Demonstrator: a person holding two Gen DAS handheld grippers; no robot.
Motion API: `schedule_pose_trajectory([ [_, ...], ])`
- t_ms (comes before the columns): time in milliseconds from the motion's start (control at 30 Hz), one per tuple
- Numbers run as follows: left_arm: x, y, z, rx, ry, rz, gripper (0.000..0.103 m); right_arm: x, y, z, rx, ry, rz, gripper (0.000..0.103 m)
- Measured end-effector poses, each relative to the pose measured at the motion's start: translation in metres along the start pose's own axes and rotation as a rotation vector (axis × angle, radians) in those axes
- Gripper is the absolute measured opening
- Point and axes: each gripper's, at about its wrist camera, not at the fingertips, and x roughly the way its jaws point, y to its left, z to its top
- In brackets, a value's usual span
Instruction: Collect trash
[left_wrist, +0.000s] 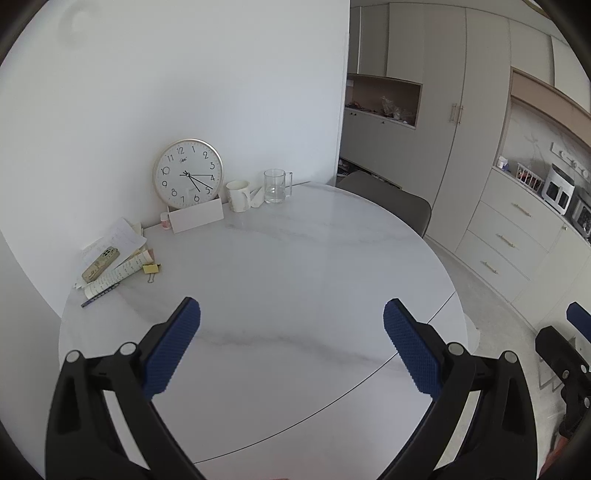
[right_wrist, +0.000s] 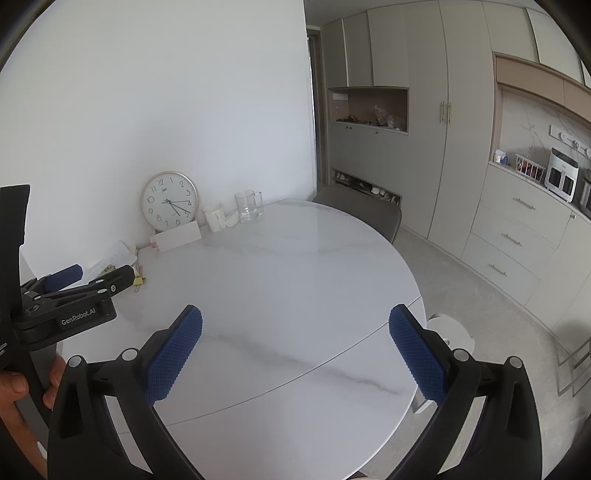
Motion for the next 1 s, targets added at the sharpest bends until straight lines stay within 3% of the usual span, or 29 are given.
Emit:
schedule_pose_trajectory([
  [1000, 0.0, -0.003, -0.007, 0.022, -0.004, -0.003, 0.095, 0.003, 0.001, -0.016, 0.01, 0.027, -0.045, 0.101],
])
